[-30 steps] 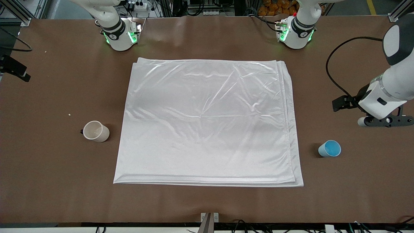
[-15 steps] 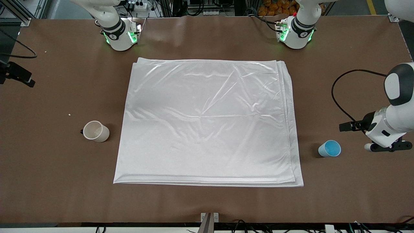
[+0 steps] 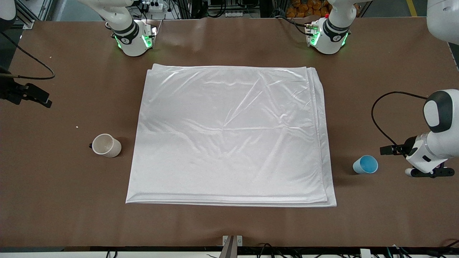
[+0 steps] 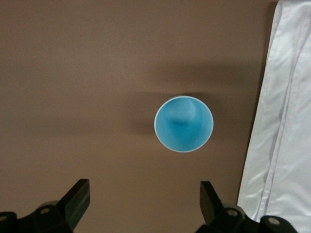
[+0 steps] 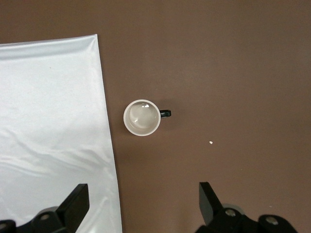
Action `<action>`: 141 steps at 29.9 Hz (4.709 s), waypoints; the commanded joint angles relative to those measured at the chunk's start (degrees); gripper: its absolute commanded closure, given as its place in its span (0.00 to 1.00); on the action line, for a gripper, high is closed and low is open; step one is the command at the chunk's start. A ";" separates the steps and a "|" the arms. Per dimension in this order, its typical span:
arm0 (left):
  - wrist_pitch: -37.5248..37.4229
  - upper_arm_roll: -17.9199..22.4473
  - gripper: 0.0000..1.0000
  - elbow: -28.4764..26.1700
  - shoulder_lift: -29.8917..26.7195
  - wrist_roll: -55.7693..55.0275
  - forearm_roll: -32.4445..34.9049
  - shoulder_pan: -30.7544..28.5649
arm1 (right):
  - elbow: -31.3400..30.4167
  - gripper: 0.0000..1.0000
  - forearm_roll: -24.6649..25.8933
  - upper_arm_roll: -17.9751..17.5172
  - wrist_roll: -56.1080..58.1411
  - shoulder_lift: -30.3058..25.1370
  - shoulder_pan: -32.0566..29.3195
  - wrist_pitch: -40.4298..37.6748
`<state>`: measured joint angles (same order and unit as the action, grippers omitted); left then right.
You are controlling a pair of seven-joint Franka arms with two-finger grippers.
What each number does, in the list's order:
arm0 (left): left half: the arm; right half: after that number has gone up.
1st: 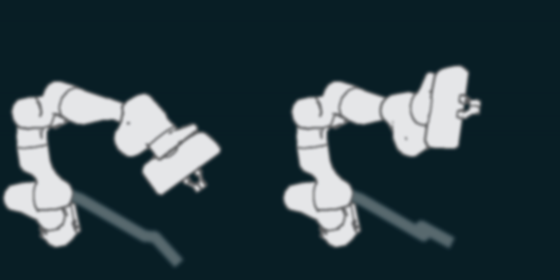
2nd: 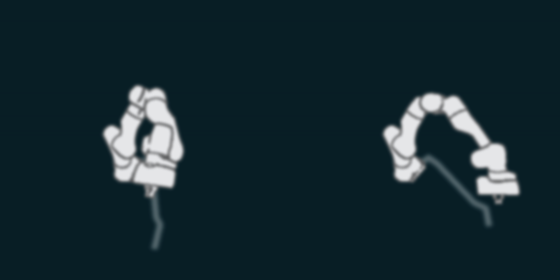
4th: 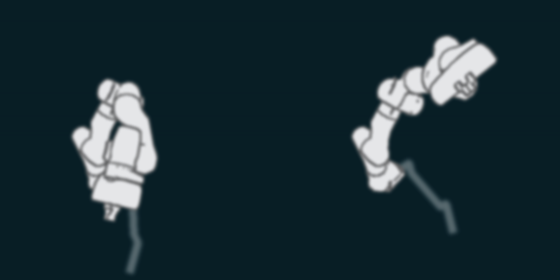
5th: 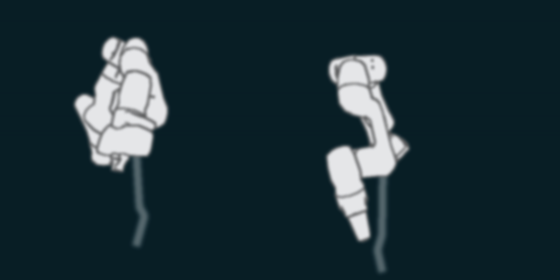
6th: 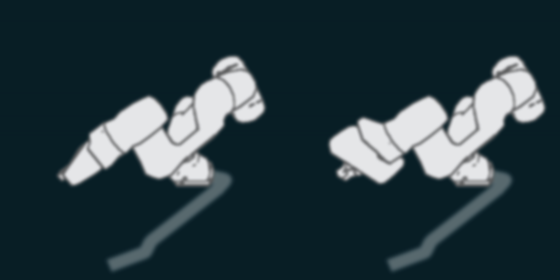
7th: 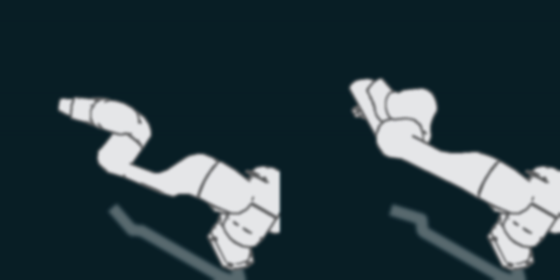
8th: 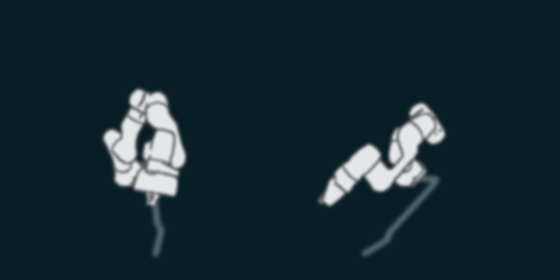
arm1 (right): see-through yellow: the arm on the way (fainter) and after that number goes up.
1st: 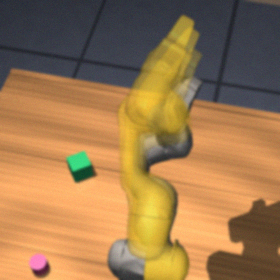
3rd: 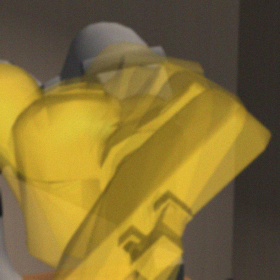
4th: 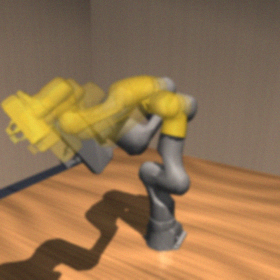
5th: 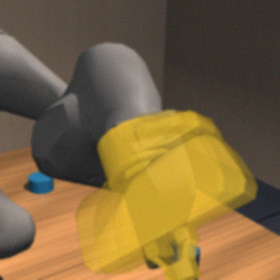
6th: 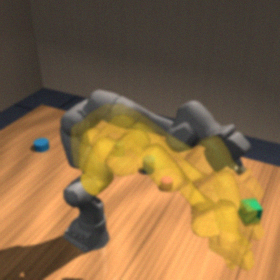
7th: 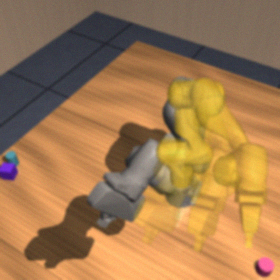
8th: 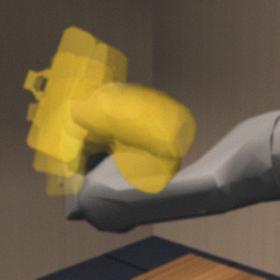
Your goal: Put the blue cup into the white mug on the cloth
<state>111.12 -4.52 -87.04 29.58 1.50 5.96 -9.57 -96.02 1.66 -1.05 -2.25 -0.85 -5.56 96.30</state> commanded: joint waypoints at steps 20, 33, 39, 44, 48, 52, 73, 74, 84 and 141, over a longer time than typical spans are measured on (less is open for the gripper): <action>10.70 -0.05 0.00 1.35 9.36 1.31 1.60 -0.54 | -8.83 0.00 -0.70 0.26 21.23 3.66 -3.93 10.57; 12.90 -0.05 0.32 1.26 10.94 1.31 1.51 -0.54 | -11.90 0.00 -0.87 0.17 36.33 6.30 -6.13 18.21; 12.90 -0.05 1.00 1.17 10.94 0.35 1.24 -0.54 | -13.14 0.00 -4.65 0.26 46.62 8.32 -7.36 20.33; 12.90 -0.05 1.00 1.08 10.94 0.08 1.07 -0.54 | -13.14 0.00 -4.74 0.26 53.39 10.61 -7.45 20.50; 12.90 -0.05 1.00 1.08 10.94 0.08 1.07 -0.54 | -13.14 0.00 -4.65 0.26 56.91 11.93 -7.18 20.42; 12.90 -0.05 1.00 1.17 10.59 0.08 1.07 -0.54 | -13.14 0.00 -4.56 0.26 60.87 13.51 -7.01 20.94; 6.84 -1.01 1.00 1.35 2.95 -4.40 -2.36 1.04 | -13.14 0.00 0.89 0.17 74.75 20.54 -4.90 29.37; 6.48 -1.19 1.00 1.35 2.68 -4.75 -2.45 1.30 | -13.14 0.00 0.97 0.17 75.63 20.63 -4.72 29.82; 3.67 -6.11 1.00 1.44 1.45 -13.45 -2.45 1.57 | -13.14 0.00 1.06 0.17 84.42 23.26 -5.34 33.42; 1.56 -19.65 1.00 1.44 -0.92 -46.33 -1.48 8.16 | -22.80 0.64 0.80 0.00 99.02 26.34 -6.30 50.04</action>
<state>113.39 -23.78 -84.83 30.78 -43.23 4.60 -1.54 -117.59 2.06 -0.43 95.43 26.75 -11.09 145.66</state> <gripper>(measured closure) 0.965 0.401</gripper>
